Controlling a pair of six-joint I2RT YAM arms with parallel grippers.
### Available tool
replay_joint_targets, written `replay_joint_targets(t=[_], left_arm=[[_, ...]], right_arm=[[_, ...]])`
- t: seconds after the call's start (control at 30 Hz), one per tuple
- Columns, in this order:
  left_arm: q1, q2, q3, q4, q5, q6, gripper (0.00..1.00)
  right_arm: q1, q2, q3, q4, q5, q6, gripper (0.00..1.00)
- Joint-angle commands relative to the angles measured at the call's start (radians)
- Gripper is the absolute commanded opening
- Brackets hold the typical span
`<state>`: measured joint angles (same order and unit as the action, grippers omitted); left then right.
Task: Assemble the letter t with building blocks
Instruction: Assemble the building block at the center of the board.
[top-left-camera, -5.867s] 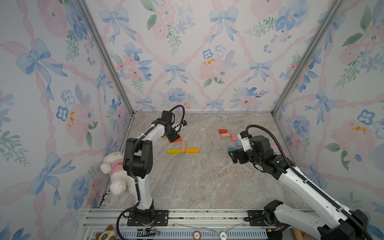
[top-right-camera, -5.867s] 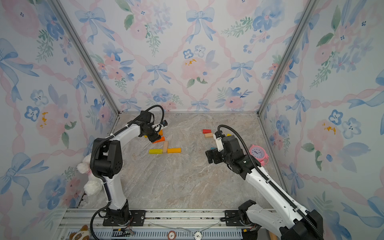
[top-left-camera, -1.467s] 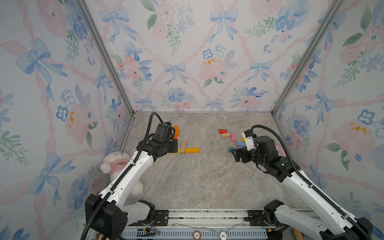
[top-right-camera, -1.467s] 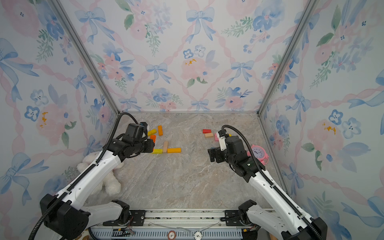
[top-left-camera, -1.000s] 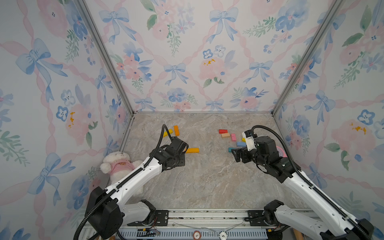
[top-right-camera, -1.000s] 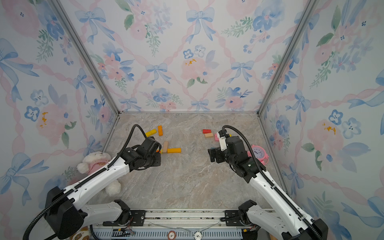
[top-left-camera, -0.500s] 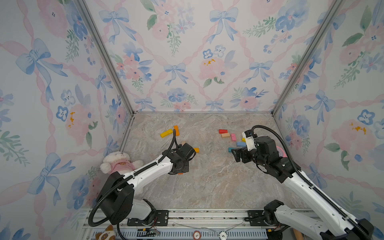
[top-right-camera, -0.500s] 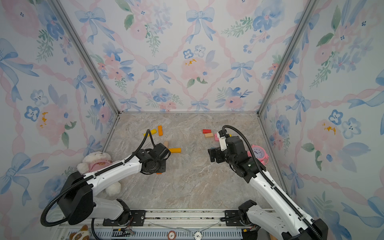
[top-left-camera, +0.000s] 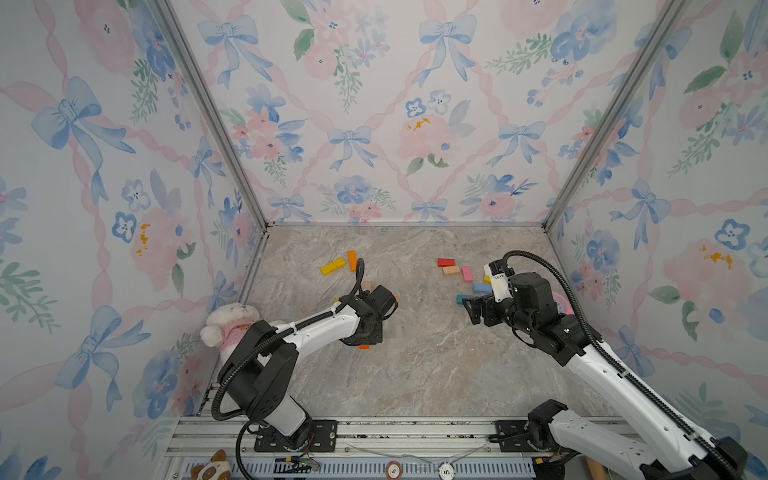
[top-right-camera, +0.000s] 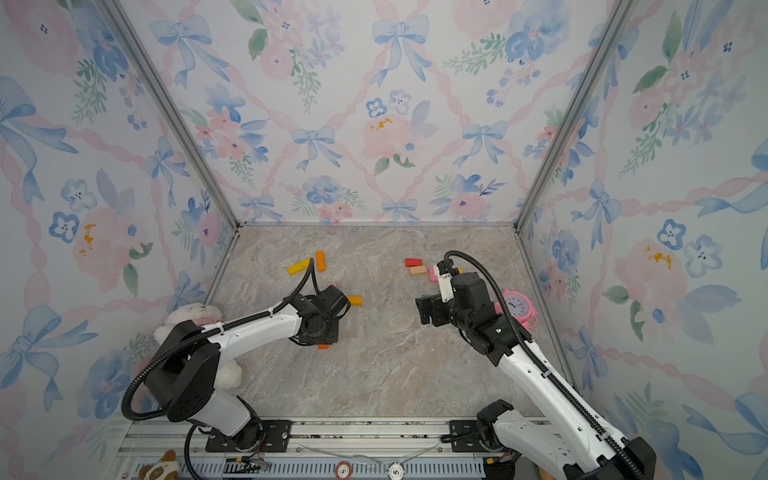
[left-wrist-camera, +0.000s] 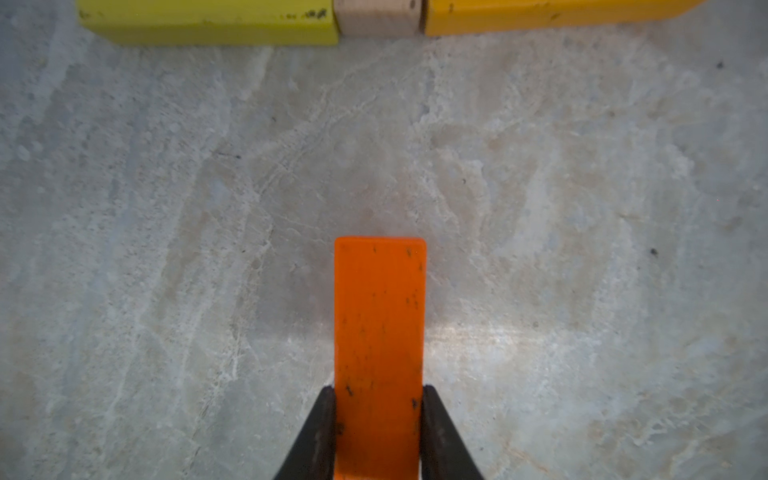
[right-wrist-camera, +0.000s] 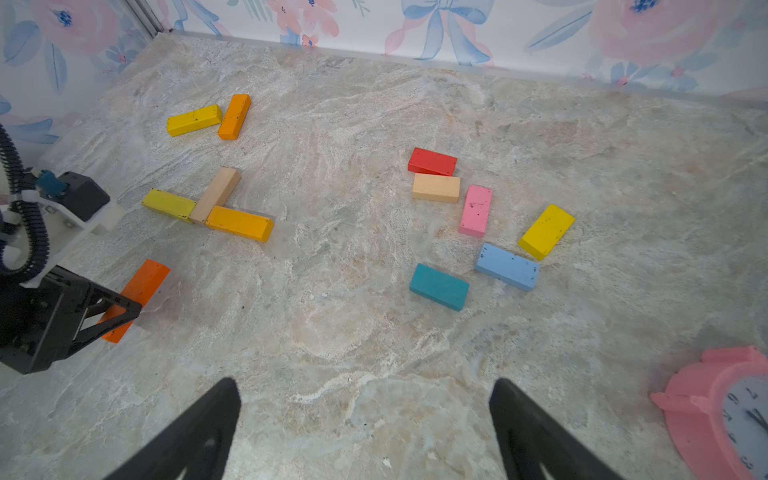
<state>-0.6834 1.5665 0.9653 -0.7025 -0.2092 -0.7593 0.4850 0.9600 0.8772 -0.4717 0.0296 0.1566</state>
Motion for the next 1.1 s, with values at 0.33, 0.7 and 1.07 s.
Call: replay_joint_targets(t=[0.33, 0.7, 1.07], left_arm=[[0.041, 0.077, 0.033, 0.042, -0.003, 0.069, 0.00], [0.063, 0.108, 0.039, 0.062, -0.027, 0.093, 0.00], [0.073, 0.173, 0.095, 0.077, -0.032, 0.126, 0.00]], right_arm=[[-0.011, -0.006, -0.013, 0.012, -0.016, 0.013, 0.96], [-0.011, -0.005, -0.013, 0.011, -0.014, 0.013, 0.96], [-0.011, -0.004, -0.015, 0.011, -0.013, 0.014, 0.96]])
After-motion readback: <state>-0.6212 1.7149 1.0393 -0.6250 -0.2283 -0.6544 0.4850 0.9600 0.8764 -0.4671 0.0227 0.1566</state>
